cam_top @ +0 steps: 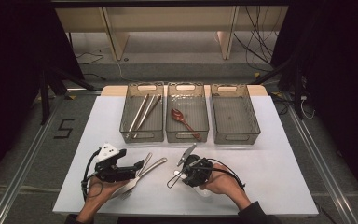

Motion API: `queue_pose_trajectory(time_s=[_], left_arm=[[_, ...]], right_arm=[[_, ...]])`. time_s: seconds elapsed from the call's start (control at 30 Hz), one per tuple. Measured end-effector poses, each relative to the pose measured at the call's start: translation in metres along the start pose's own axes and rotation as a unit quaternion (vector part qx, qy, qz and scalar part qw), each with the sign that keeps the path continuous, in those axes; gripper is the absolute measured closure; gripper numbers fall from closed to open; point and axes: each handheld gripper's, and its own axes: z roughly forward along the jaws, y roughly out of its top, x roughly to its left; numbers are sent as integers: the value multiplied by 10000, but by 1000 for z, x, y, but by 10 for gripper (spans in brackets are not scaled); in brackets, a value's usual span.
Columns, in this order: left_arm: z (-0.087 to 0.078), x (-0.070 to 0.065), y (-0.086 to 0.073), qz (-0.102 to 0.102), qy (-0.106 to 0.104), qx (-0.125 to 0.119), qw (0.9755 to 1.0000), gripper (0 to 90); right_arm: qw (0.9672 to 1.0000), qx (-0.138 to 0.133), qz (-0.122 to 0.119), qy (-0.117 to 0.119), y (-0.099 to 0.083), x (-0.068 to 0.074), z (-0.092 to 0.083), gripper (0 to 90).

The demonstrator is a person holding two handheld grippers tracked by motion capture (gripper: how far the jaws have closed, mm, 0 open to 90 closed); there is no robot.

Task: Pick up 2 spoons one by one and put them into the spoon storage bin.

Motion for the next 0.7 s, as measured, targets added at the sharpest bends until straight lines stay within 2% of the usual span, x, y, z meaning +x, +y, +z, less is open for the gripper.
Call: queue_pose_trajectory(time_s=[0.43, 0.5, 0.53, 0.63, 0.7], left_arm=[[0, 0, 0, 7, 9, -5, 10000, 166], [0, 0, 0, 8, 9, -7, 10000, 166], [0, 0, 0, 8, 10, -5, 10000, 166], [0, 0, 0, 8, 11, -2, 10000, 167], [0, 0, 0, 6, 12, -2, 10000, 167]], right_arm=[[9993, -337, 131, -40, -1, -7, -19, 787], [9990, -411, 173, -39, -1, -9, -22, 795], [9988, -395, 295, -12, -1, -8, -24, 799], [9985, -479, 277, -47, -2, -11, -26, 819], [9980, -517, 375, -29, -2, -12, -29, 863]])
